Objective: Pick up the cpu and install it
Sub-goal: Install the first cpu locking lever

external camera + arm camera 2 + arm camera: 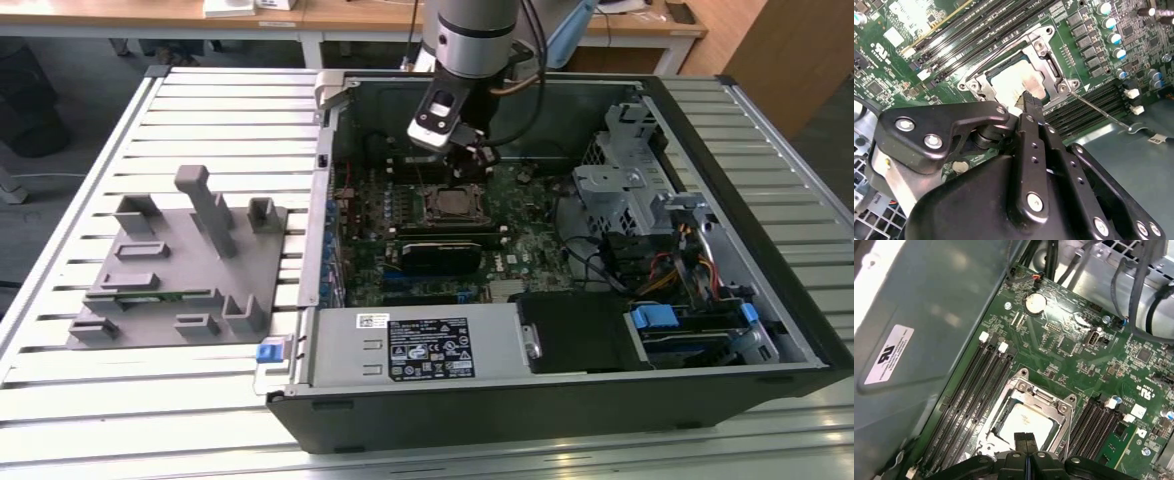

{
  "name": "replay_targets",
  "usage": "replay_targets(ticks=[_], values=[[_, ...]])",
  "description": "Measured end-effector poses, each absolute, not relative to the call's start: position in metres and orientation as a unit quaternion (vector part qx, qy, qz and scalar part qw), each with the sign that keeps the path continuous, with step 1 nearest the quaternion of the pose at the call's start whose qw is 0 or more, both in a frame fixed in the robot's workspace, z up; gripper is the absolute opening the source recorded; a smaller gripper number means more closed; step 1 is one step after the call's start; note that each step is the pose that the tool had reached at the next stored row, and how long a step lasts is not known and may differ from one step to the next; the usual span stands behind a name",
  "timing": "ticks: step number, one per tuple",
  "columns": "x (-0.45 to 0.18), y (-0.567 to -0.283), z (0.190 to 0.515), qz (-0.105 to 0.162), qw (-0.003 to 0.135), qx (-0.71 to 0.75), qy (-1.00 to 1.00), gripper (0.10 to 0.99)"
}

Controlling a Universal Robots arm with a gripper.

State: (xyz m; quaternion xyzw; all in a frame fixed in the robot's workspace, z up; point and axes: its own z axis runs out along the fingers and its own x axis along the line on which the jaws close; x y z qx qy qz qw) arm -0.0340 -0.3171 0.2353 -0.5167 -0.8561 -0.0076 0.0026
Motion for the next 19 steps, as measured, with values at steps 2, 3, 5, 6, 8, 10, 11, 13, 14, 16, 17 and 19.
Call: replay_targets(ticks=[2,3,5,6,8,10,11,13,14,16,17,19], values=[[-0.0340,-0.3171,0.2353,-0.008,0.003,-0.511,-0.860,0.106],[-0.0340,-0.3171,0.2353,-0.008,0.003,-0.508,-0.861,0.106],[-0.0340,-0.3171,0.2353,-0.008,0.003,-0.503,-0.864,0.106],[-0.0340,-0.3171,0.2353,-0.007,0.003,-0.501,-0.866,0.106],[-0.0340,-0.3171,0.2353,-0.007,0.003,-0.496,-0.869,0.106],[-0.0340,-0.3171,0.2353,-0.007,0.003,-0.491,-0.871,0.106],[-0.0340,-0.3171,0.2353,-0.007,0.003,-0.489,-0.872,0.106],[-0.0340,-0.3171,0.2353,-0.007,0.003,-0.484,-0.875,0.106],[-0.0340,-0.3171,0.2353,-0.007,0.003,-0.482,-0.876,0.106],[-0.0340,-0.3171,0.2353,-0.007,0.003,-0.477,-0.879,0.106],[-0.0340,-0.3171,0.2353,-0.007,0.003,-0.475,-0.880,0.106],[-0.0340,-0.3171,0.2353,-0.007,0.003,-0.471,-0.882,0.106]])
